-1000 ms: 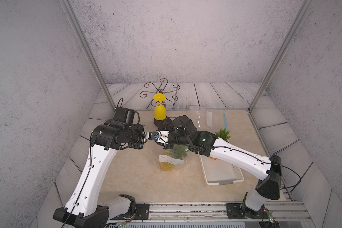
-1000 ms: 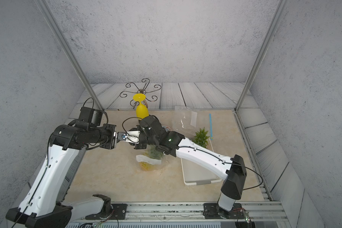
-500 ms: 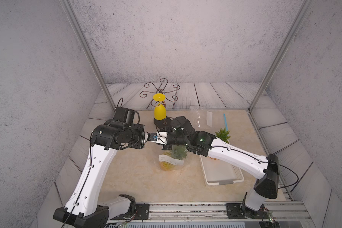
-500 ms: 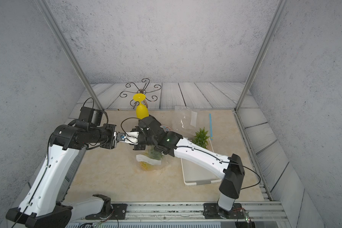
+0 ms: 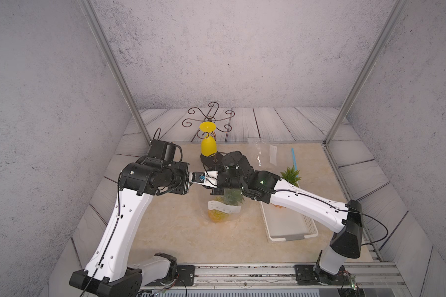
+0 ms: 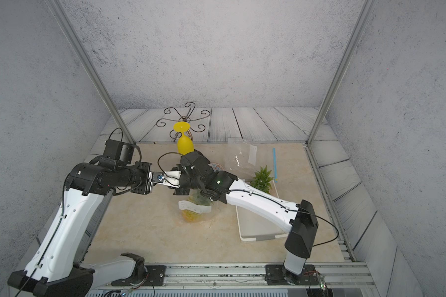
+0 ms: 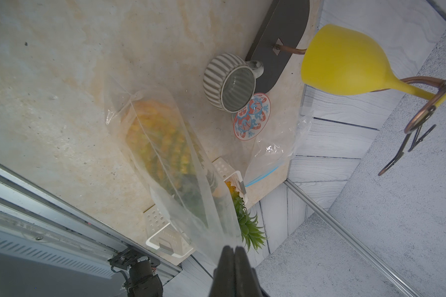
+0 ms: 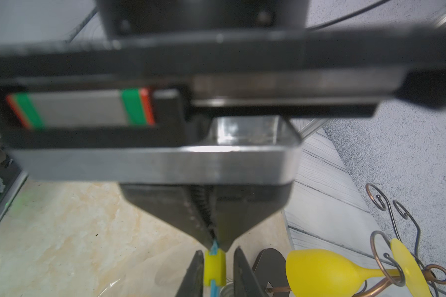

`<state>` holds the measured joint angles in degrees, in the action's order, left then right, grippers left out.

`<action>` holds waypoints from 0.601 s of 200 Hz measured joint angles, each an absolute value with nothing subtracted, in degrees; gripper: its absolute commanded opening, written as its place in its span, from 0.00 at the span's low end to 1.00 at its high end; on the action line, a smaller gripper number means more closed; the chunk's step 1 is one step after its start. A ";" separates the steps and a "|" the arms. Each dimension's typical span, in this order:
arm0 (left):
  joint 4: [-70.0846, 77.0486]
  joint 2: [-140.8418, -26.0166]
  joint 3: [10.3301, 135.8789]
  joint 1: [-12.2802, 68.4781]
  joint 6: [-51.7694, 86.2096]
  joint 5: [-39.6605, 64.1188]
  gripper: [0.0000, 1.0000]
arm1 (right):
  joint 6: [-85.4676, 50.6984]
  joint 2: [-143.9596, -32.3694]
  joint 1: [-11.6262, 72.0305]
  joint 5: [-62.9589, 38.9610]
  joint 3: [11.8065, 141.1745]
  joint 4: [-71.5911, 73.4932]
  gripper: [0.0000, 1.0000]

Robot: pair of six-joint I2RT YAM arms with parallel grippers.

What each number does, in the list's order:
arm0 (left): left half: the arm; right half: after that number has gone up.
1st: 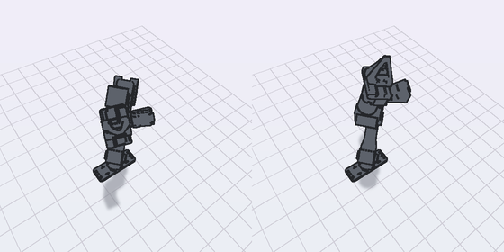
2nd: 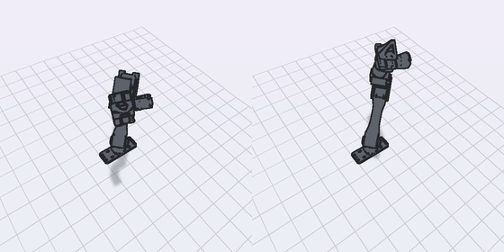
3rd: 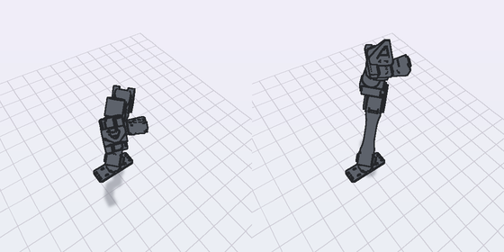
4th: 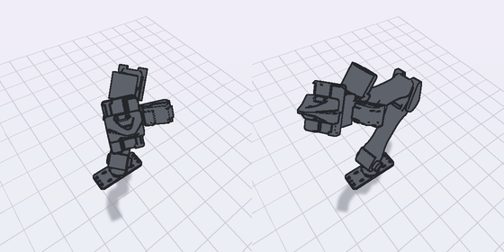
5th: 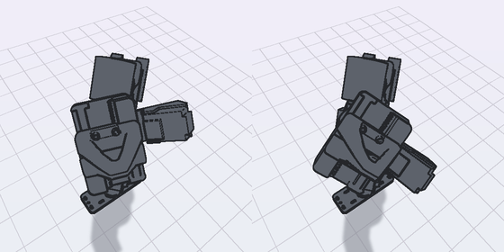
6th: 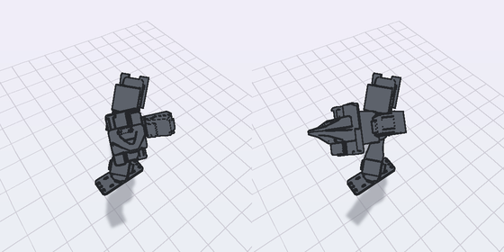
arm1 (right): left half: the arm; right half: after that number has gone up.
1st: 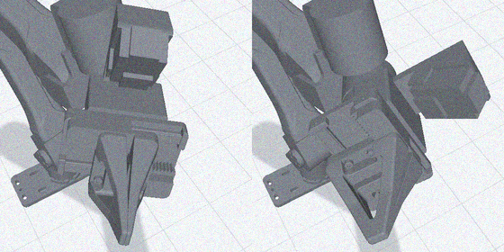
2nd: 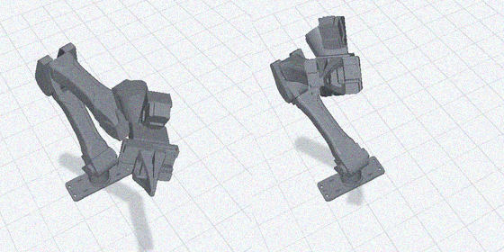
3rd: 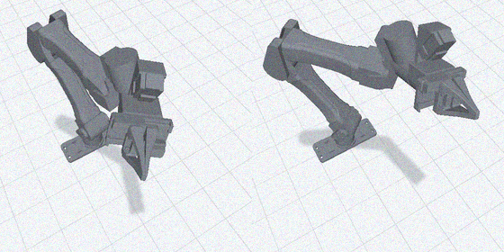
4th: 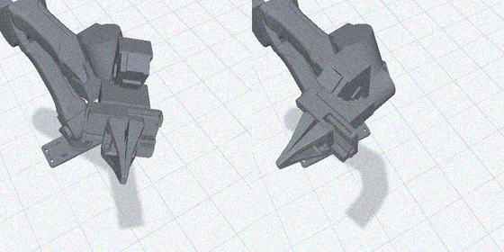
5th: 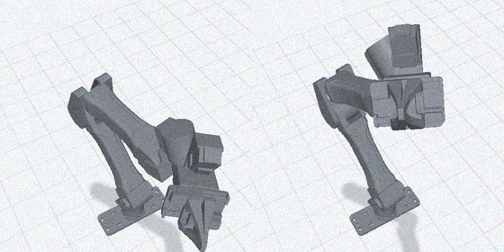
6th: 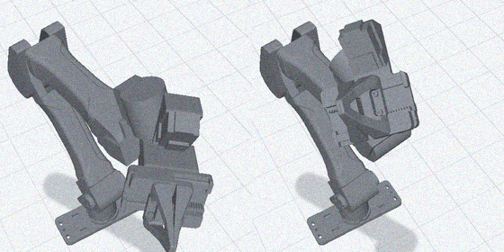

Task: Open the zip-top bag and take out the pineapple
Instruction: Unzip the zipper on the zipper food storage bag.

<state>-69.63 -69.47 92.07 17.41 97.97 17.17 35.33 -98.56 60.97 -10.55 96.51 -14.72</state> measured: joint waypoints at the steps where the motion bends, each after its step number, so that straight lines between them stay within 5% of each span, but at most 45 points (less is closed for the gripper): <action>1: -69.63 -69.47 92.07 17.41 97.97 17.19 0.00 | 35.31 -98.56 60.97 -10.55 96.53 -14.72 0.22; 63: -68.51 -69.47 92.05 17.37 98.02 16.95 0.00 | 34.96 -98.56 60.97 -10.74 98.37 -16.21 0.03; 120: -68.36 -69.14 91.96 17.08 97.97 16.53 0.00 | 34.11 -98.45 60.77 -10.96 98.28 -16.29 0.02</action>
<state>-68.36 -69.14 91.96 17.08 97.97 16.53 34.11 -98.45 60.77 -10.96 98.28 -16.29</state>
